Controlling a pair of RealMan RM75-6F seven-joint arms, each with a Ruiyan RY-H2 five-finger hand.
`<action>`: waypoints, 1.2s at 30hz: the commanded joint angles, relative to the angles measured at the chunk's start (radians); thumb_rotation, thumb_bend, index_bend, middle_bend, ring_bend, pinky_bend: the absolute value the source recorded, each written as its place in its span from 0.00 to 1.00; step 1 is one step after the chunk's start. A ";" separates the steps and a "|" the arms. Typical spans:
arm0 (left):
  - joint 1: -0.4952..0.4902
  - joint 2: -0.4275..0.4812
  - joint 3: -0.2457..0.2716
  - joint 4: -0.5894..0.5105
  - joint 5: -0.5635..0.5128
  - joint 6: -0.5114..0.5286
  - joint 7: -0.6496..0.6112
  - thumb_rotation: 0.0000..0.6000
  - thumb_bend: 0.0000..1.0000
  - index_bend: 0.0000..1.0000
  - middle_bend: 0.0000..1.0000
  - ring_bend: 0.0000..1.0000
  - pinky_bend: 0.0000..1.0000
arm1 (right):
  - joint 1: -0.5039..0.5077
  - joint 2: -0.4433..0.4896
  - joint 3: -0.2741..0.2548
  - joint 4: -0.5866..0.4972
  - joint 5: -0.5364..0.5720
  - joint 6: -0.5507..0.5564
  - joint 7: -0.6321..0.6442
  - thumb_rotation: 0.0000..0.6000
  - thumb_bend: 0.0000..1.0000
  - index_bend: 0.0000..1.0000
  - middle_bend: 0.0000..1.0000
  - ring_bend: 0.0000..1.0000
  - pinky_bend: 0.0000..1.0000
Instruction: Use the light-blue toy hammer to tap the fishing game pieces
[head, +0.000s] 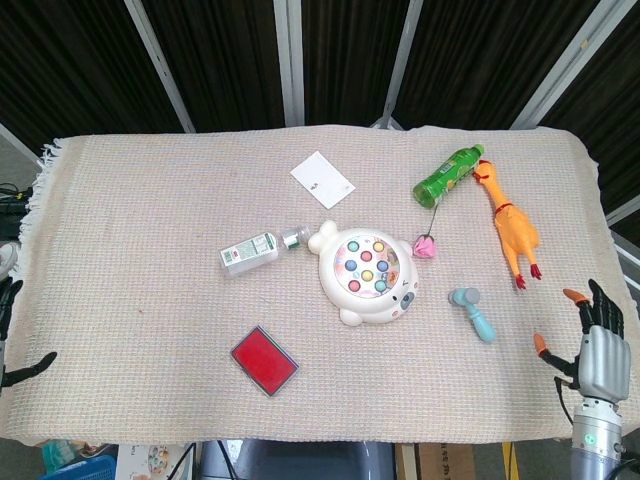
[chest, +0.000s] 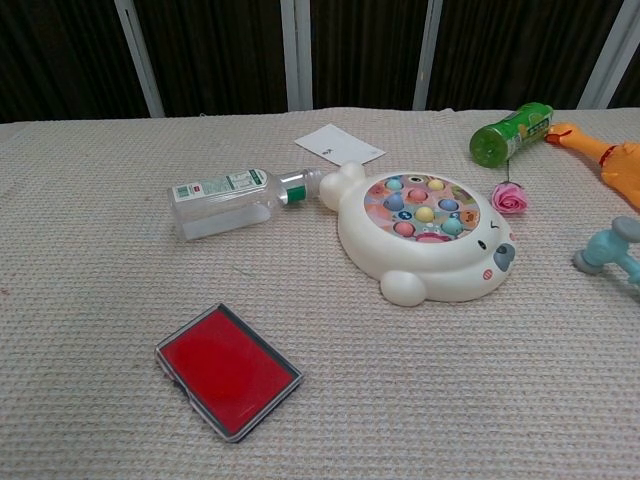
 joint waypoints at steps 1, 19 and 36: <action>-0.004 -0.005 -0.003 0.001 -0.002 -0.003 0.006 1.00 0.01 0.01 0.00 0.00 0.00 | 0.000 0.008 0.001 -0.057 0.033 -0.012 -0.033 1.00 0.27 0.25 0.02 0.03 0.01; -0.034 0.008 -0.022 0.024 -0.045 -0.065 -0.047 1.00 0.01 0.01 0.00 0.00 0.00 | 0.233 -0.084 0.215 -0.365 0.602 0.087 -0.599 1.00 0.27 0.25 0.02 0.03 0.00; -0.038 0.005 -0.021 0.027 -0.050 -0.068 -0.040 1.00 0.01 0.01 0.00 0.00 0.00 | 0.334 -0.225 0.233 -0.222 0.744 0.145 -0.692 1.00 0.27 0.32 0.02 0.03 0.00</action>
